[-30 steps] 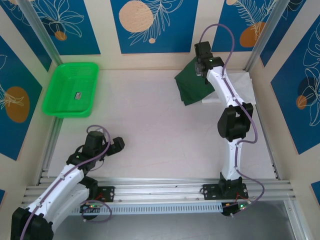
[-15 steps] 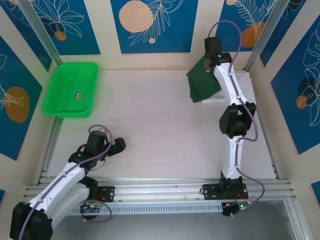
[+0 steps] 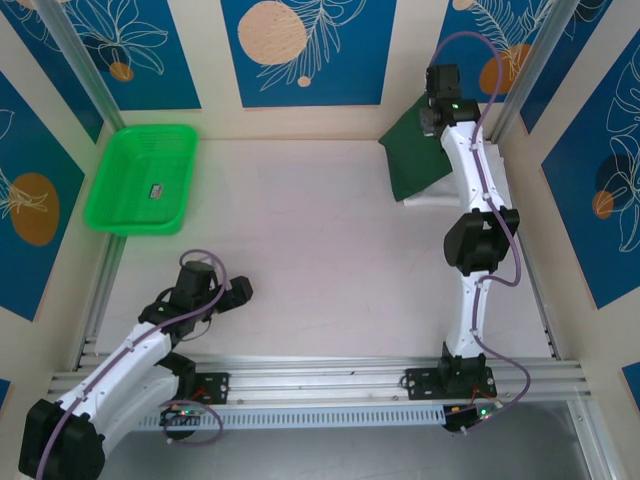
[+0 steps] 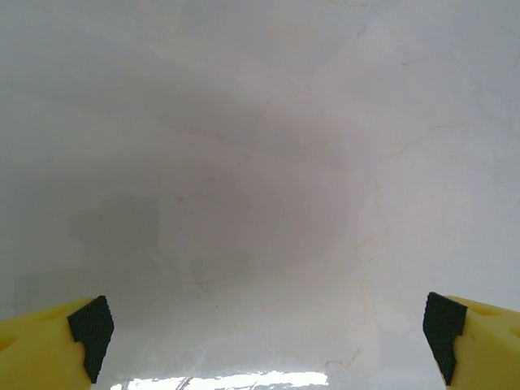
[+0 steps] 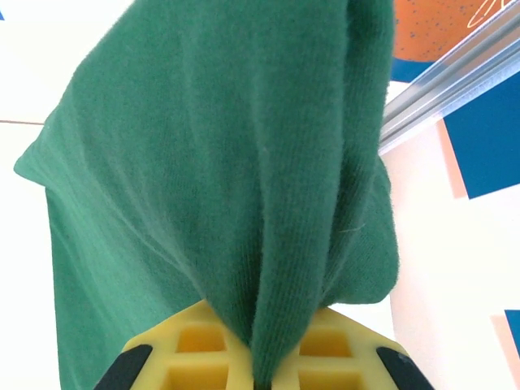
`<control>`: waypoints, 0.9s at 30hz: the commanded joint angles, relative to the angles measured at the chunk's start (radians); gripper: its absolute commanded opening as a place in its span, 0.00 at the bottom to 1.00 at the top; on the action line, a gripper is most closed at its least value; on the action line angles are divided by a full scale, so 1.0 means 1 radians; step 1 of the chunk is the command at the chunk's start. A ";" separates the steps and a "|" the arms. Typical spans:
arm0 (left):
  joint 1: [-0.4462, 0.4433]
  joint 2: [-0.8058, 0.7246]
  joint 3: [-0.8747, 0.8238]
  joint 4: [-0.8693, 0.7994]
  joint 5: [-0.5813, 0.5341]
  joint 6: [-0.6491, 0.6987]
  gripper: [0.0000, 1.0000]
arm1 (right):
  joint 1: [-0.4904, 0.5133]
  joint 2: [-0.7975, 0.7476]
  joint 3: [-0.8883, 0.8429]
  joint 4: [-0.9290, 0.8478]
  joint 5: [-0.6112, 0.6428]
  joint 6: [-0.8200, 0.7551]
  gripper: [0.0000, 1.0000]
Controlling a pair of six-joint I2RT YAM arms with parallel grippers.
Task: Fold and stack the t-shirts
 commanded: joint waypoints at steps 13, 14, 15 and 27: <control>-0.023 0.020 -0.005 0.037 -0.018 -0.020 1.00 | -0.099 -0.015 0.021 0.063 -0.064 -0.030 0.00; -0.024 0.025 -0.004 0.038 -0.018 -0.020 1.00 | -0.108 -0.004 0.024 0.066 -0.069 -0.029 0.00; -0.025 0.029 -0.004 0.040 -0.019 -0.020 1.00 | -0.119 0.007 0.029 0.061 -0.074 -0.025 0.00; -0.037 0.100 -0.004 0.078 -0.020 -0.021 1.00 | -0.193 0.192 0.074 0.100 -0.086 -0.029 0.00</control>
